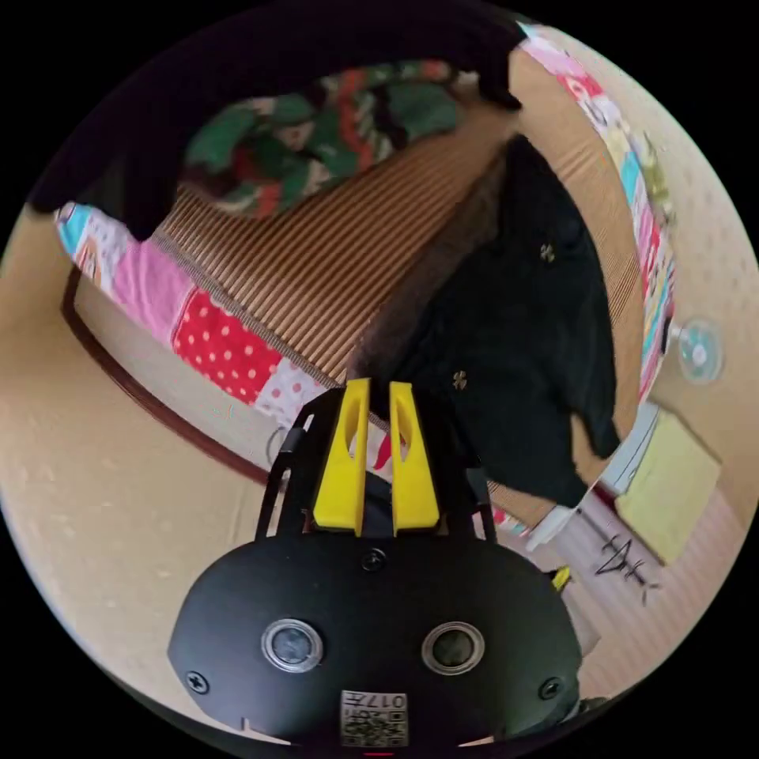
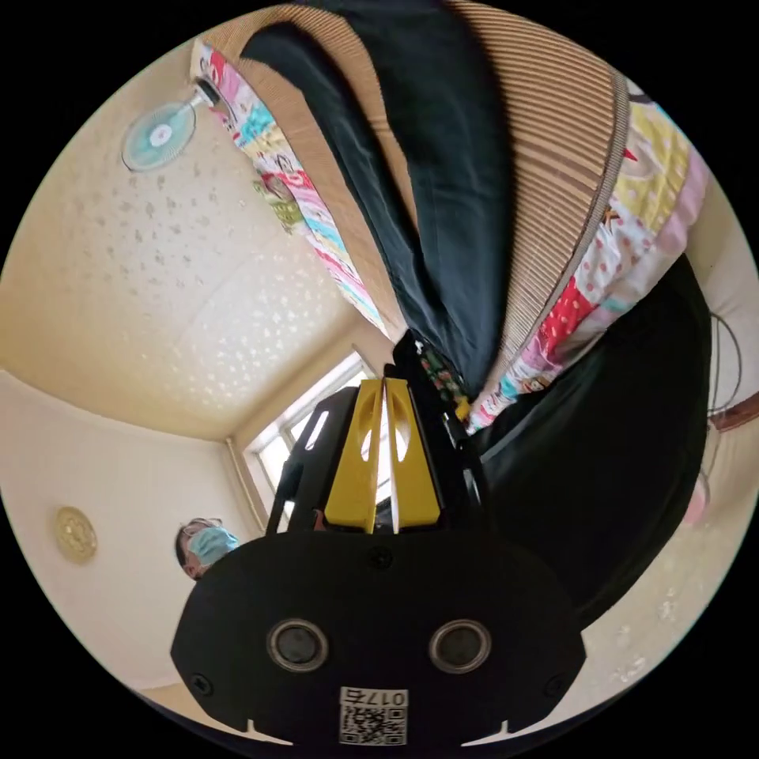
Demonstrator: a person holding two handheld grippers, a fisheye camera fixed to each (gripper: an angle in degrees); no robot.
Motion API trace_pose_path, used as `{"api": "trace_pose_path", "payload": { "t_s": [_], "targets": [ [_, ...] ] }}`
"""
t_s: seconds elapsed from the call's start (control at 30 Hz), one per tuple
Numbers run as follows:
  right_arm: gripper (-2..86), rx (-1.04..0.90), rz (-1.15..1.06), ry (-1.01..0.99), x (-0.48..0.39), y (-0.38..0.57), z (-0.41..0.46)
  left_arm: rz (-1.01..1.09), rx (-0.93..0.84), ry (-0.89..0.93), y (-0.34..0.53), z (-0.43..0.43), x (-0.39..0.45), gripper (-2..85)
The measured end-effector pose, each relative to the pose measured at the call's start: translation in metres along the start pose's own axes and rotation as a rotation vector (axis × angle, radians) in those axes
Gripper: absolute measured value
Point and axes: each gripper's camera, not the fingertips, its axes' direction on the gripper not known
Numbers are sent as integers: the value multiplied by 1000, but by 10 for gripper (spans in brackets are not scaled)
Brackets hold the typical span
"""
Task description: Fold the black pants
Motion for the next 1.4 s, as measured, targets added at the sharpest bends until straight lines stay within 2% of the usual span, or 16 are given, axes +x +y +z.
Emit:
{"api": "trace_pose_path", "payload": {
  "t_s": [0.1, 0.17, 0.27, 0.43, 0.57, 0.67, 0.77, 1.0, 1.1, 1.2, 1.3, 1.4],
  "targets": [
    [23, 156, 19, -166, 8, -10, -35, -185, 95, 212, 35, -16, -43, 108],
    [37, 262, 43, -212, 10, -16, -56, -187, 72, 272, 44, -10, -47, 137],
    [80, 359, 82, -206, 4, -32, -87, -103, 54, 218, 48, -8, -30, 145],
    [133, 261, 50, -91, -40, -68, -114, -73, -42, 164, 42, 1, -7, 152],
    [144, 283, 59, 56, -71, -70, -127, -146, -54, 114, 45, -7, -17, 130],
    [156, 326, 76, 169, -90, -65, -140, -197, -26, 159, 49, -17, -33, 122],
    [163, 365, 70, 304, -109, -57, -158, -185, -124, 266, 44, -13, -45, 107],
    [151, 437, 24, 338, -127, -46, -176, -63, -174, 396, 38, -45, -64, 55],
    [115, 385, 0, 357, -127, -50, -166, 20, -173, 477, 44, -66, -63, 52],
    [51, 280, -20, 459, -130, -48, -148, 66, -157, 548, 52, -92, -64, 51],
    [36, 274, -136, 488, -153, -26, -136, 97, -123, 592, 57, -120, -59, 51],
    [28, 360, -294, 486, -210, 12, -117, 157, -89, 592, 57, -149, -32, 51]
  ]
}}
